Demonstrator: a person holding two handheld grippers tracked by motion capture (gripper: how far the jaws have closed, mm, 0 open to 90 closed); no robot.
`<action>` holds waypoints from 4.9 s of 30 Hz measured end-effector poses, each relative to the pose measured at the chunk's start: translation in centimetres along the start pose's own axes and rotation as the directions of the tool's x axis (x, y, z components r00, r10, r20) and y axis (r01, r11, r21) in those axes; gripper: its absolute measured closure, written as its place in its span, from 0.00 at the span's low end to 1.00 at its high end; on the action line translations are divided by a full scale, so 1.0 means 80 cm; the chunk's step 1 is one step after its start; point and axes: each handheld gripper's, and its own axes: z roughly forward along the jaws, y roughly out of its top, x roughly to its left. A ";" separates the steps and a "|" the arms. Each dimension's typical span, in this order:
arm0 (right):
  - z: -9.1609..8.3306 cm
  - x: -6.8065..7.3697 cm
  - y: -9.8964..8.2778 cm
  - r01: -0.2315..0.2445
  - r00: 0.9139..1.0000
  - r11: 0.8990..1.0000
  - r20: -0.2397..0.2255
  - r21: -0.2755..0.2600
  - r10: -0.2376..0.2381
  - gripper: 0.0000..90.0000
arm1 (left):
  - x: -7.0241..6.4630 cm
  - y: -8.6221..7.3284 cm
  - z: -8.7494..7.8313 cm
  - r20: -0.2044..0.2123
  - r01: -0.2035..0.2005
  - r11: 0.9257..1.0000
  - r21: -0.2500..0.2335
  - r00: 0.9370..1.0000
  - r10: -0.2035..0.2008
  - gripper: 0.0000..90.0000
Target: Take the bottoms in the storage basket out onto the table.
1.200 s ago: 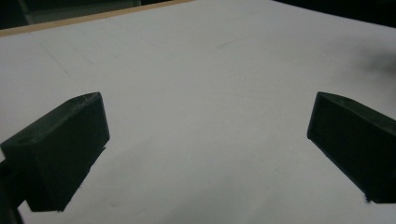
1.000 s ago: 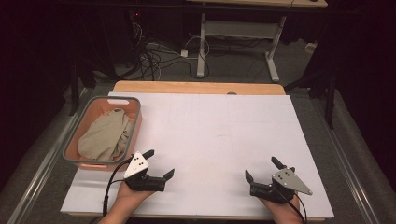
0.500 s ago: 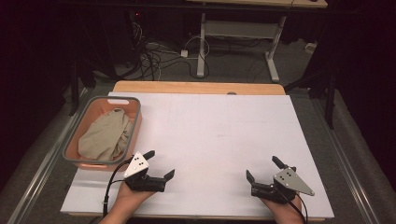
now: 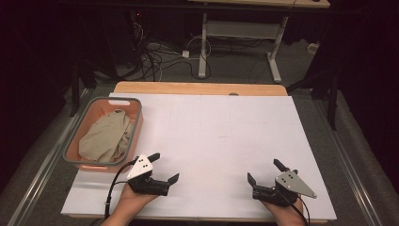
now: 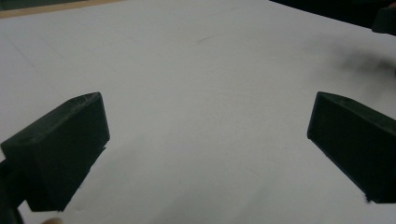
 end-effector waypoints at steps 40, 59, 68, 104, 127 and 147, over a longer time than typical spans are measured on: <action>0.000 0.008 0.004 0.013 1.000 1.000 -0.025 0.006 -0.013 0.00 | 0.015 0.053 -0.088 -0.094 -0.013 0.999 -0.041 0.996 0.009 0.00; 0.003 0.010 0.001 0.004 0.999 1.000 -0.039 0.012 -0.004 0.00 | 0.067 0.042 -0.122 -0.198 0.070 0.994 -0.086 0.976 -0.086 0.00; 0.003 0.011 0.001 0.008 0.999 1.000 -0.043 0.015 -0.007 0.00 | 0.080 0.038 -0.132 -0.233 0.082 0.992 -0.093 0.967 -0.102 0.00; 0.005 0.012 -0.001 0.007 0.999 1.000 -0.042 0.021 -0.006 0.00 | 0.138 0.013 -0.185 -0.372 0.166 0.978 -0.130 0.906 -0.203 0.00; 0.008 0.023 0.008 0.030 0.997 1.000 -0.070 0.002 -0.030 0.00 | 0.135 0.019 -0.181 -0.337 0.153 0.968 -0.198 0.917 -0.214 0.00; -0.003 0.017 0.007 0.050 0.997 0.999 -0.053 -0.017 -0.051 0.00 | 0.145 0.059 -0.143 -0.331 0.144 0.976 -0.165 0.924 -0.192 0.00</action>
